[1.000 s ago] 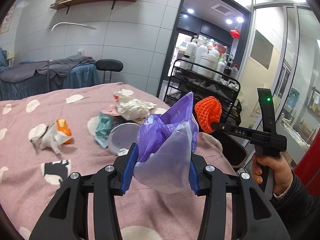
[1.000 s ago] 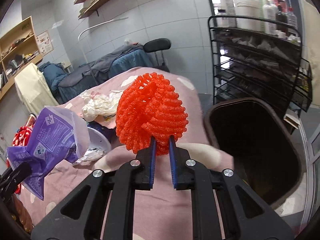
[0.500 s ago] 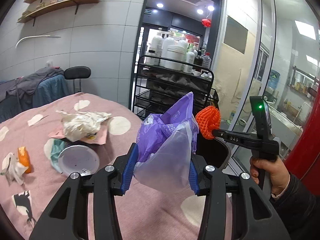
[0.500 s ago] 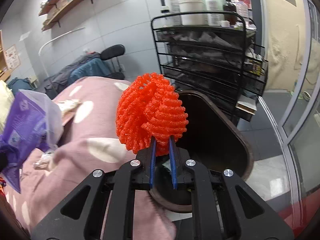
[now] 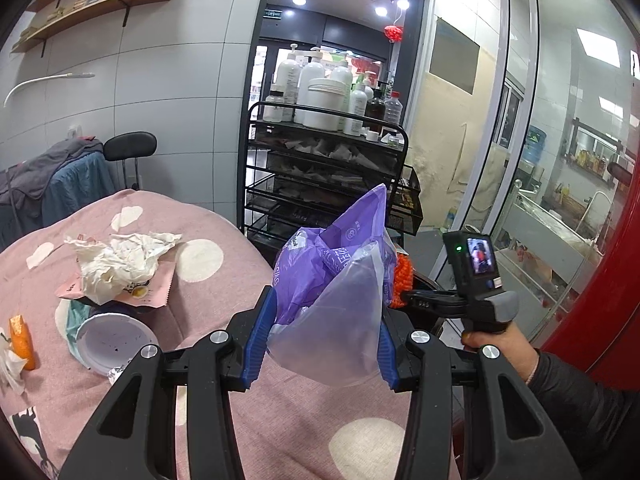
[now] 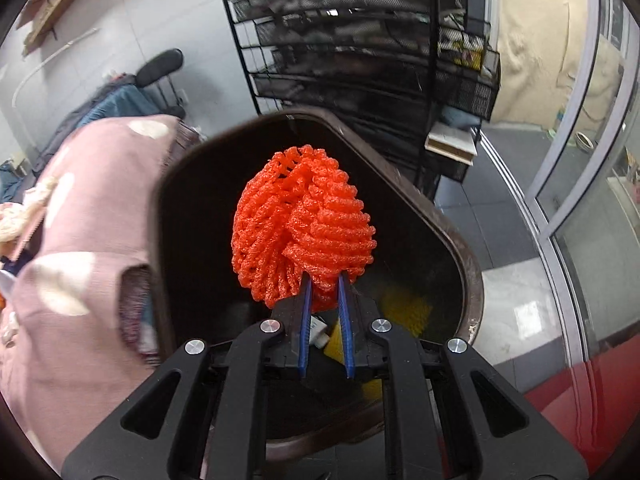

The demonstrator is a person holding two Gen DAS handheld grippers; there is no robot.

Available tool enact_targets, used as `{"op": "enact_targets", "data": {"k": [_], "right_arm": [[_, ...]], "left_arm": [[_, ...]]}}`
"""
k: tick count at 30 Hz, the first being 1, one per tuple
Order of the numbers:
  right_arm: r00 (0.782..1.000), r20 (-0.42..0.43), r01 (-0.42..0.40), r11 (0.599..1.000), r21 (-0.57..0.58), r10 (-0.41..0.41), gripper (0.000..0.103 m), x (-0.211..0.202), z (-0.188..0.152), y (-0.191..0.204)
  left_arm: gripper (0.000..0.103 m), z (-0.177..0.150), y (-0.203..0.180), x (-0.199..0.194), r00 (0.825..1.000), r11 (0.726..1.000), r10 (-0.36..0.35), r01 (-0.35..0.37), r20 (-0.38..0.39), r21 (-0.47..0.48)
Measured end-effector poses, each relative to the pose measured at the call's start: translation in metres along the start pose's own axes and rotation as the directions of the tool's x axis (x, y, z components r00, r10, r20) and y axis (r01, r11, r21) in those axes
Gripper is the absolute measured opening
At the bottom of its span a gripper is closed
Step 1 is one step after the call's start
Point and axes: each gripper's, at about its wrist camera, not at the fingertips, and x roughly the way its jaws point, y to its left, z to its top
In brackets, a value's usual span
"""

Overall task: Collect trash
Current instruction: 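Carry the orange foam net over the brown bin and open the right tool, then lower the purple bag into the brown bin and open the left tool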

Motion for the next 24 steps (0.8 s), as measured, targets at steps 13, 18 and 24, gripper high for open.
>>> {"op": "enact_targets", "data": {"k": [13, 18, 24], "right_arm": [[0.999, 0.036, -0.018, 0.999, 0.032, 0.017, 0.064, -0.005, -0.008, 0.003], [0.996, 0.088, -0.033, 0.999, 0.029, 0.031, 0.072, -0.029, -0.017, 0.008], [0.99, 0.133, -0.044, 0.999, 0.02, 0.041, 0.078, -0.059, -0.028, 0.009]], "left_arm": [[0.045, 0.01, -0.009, 0.028, 0.998, 0.999, -0.037, 0.037, -0.046, 0.004], [0.045, 0.016, -0.016, 0.047, 0.996, 0.998, -0.062, 0.063, -0.069, 0.013], [0.045, 0.025, -0.027, 0.079, 0.991, 0.996, -0.084, 0.087, -0.108, 0.027]]}}
